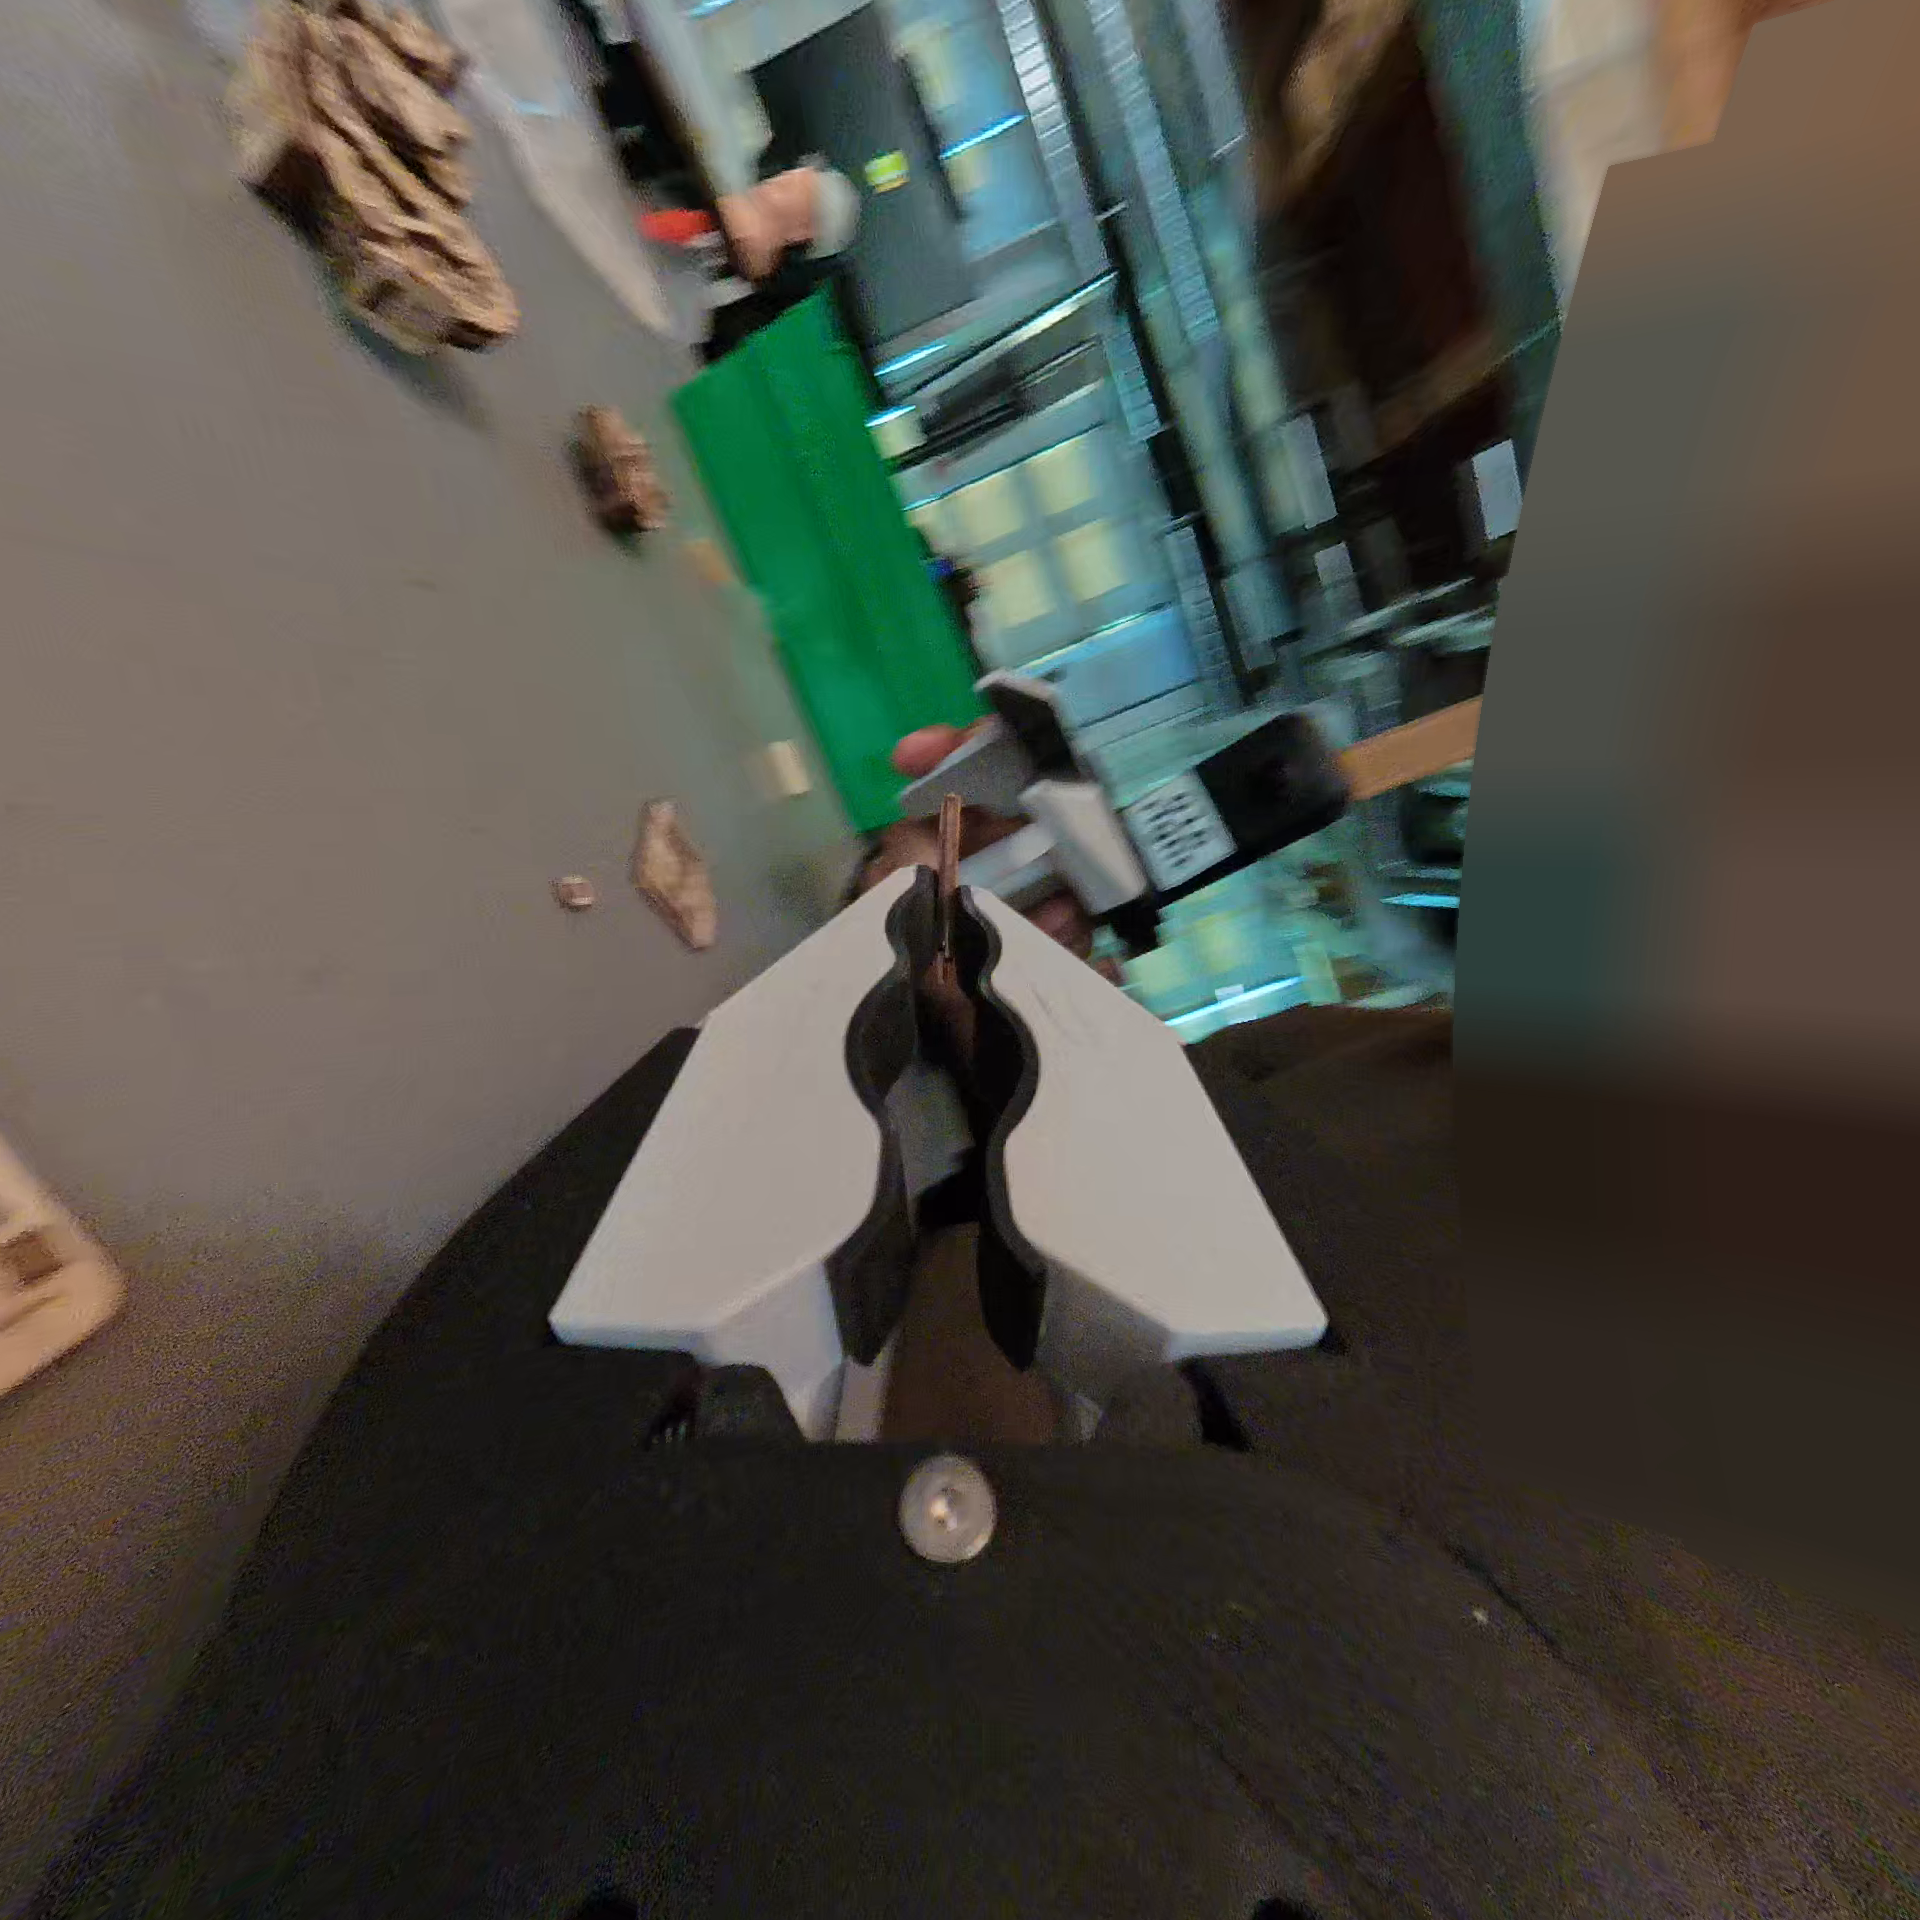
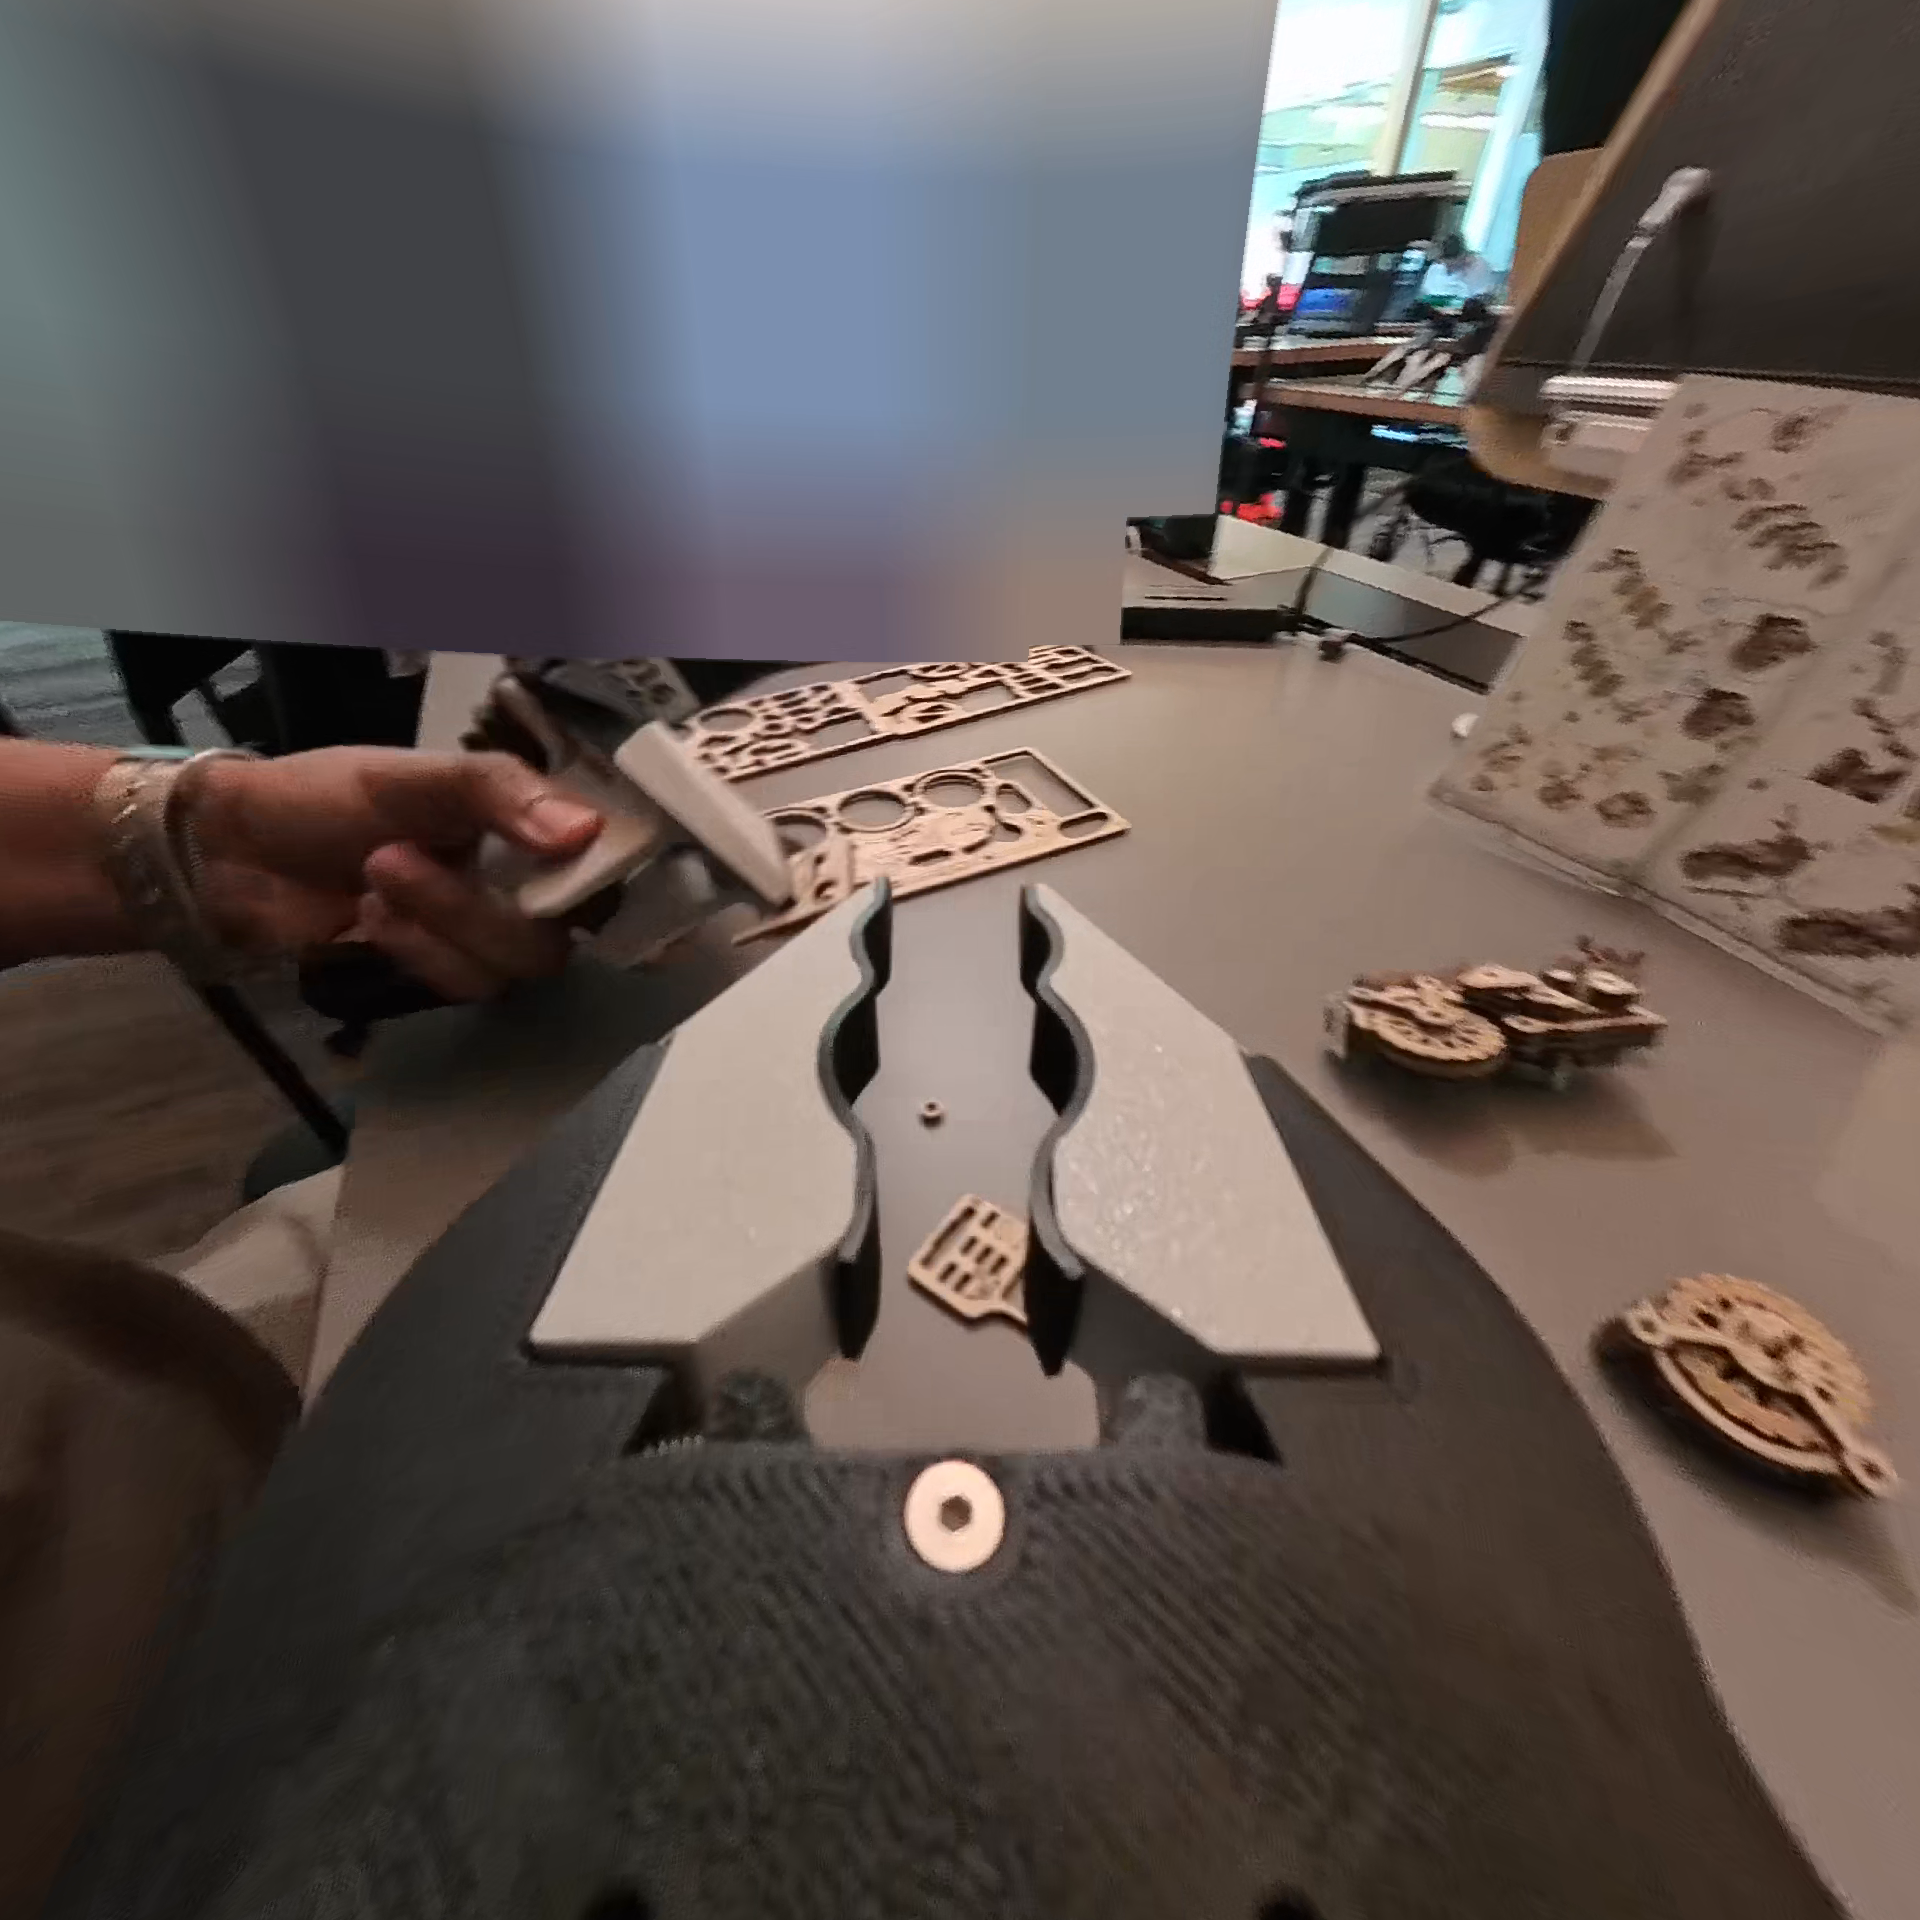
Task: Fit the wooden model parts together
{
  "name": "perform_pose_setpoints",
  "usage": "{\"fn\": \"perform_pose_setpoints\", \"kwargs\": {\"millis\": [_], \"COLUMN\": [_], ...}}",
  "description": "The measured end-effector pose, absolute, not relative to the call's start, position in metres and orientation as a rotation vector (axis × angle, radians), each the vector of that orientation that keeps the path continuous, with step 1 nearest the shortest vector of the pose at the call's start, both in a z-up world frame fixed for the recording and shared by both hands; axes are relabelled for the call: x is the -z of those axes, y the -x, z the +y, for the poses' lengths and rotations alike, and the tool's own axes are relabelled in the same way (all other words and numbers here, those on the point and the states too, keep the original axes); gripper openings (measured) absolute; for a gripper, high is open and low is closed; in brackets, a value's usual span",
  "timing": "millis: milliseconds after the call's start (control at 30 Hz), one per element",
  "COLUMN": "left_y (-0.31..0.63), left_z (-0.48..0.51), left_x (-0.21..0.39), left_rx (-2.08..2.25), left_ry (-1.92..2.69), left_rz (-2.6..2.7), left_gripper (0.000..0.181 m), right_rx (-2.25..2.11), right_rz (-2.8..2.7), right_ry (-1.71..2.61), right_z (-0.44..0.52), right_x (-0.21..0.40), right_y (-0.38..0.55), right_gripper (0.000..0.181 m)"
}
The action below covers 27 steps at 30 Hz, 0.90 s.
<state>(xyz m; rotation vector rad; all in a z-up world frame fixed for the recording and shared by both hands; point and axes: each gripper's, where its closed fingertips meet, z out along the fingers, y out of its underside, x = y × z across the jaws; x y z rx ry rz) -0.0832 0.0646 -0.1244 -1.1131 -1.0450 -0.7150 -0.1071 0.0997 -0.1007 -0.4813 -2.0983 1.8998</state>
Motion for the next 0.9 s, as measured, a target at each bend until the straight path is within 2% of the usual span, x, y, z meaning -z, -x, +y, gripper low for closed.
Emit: {"fn": "perform_pose_setpoints", "kwargs": {"millis": [200, 333, 400, 467, 633, 900], "left_y": [0.084, 0.088, 0.091, 0.093, 0.1, 0.102], "left_z": [0.055, 0.05, 0.047, 0.046, 0.038, 0.039], "left_x": [0.175, 0.189, 0.196, 0.196, 0.192, 0.176], "left_rx": [0.381, 0.281, 0.232, 0.224, 0.154, 0.095], "left_ry": [1.599, 1.702, 1.742, 1.734, 1.712, 1.663], "left_rz": [-1.161, -1.204, -1.226, -1.235, -1.242, -1.176], "left_gripper": [0.001, 0.002, 0.003, 0.013, 0.027, 0.026], "right_rx": [-1.868, -1.69, -1.628, -1.561, -1.32, -1.241], "right_rz": [-2.126, -2.378, -2.546, -2.685, -2.682, -2.685], "right_ry": [0.694, 0.722, 0.79, 0.806, 0.656, 0.674], "right_z": [0.113, 0.1, 0.09, 0.08, 0.074, 0.065], "right_x": [0.113, 0.148, 0.163, 0.176, 0.193, 0.203], "right_y": [0.128, 0.119, 0.11, 0.1, 0.108, 0.113], "right_gripper": [0.021, 0.019, 0.031, 0.034, 0.024, 0.005]}}
